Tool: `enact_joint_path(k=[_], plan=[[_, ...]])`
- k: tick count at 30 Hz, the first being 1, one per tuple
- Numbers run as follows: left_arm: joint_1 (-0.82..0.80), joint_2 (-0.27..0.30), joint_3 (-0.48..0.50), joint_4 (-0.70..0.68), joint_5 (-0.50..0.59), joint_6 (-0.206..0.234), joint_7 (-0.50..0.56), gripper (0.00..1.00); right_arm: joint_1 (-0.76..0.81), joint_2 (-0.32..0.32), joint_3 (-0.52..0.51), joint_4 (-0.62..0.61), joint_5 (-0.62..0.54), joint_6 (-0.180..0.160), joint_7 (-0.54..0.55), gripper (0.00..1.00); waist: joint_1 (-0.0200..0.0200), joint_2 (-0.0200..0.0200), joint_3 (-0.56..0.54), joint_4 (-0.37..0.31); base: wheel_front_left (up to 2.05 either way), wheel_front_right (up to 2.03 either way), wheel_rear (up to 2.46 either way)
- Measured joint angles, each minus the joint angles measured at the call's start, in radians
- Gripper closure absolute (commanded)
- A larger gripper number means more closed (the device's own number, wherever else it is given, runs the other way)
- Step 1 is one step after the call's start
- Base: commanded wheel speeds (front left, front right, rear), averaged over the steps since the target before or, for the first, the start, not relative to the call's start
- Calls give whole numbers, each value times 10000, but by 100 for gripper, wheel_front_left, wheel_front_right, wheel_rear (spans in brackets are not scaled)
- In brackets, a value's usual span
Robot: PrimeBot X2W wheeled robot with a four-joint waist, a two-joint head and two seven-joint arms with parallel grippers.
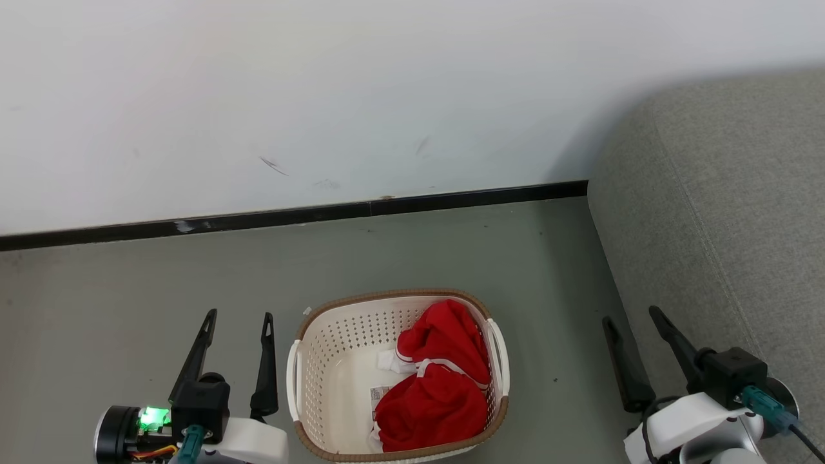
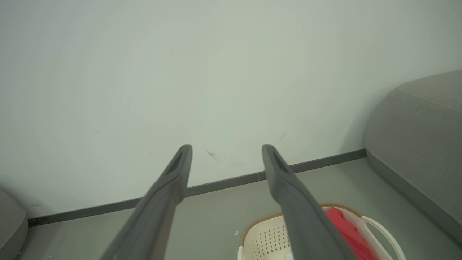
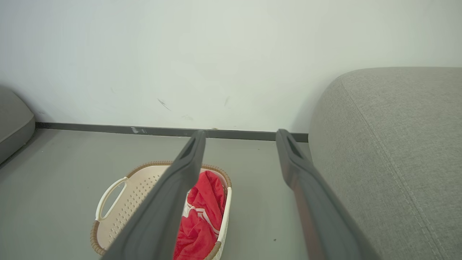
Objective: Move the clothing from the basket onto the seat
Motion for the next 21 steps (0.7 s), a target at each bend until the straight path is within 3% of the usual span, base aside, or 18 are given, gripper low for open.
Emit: enact_joint_path(k=[21], plan=[[-384,127,-192,683,105,-240,0,0,3,-29,-272,-418,63,0,-2,0,-1,0,330,-126,0,0,0]])
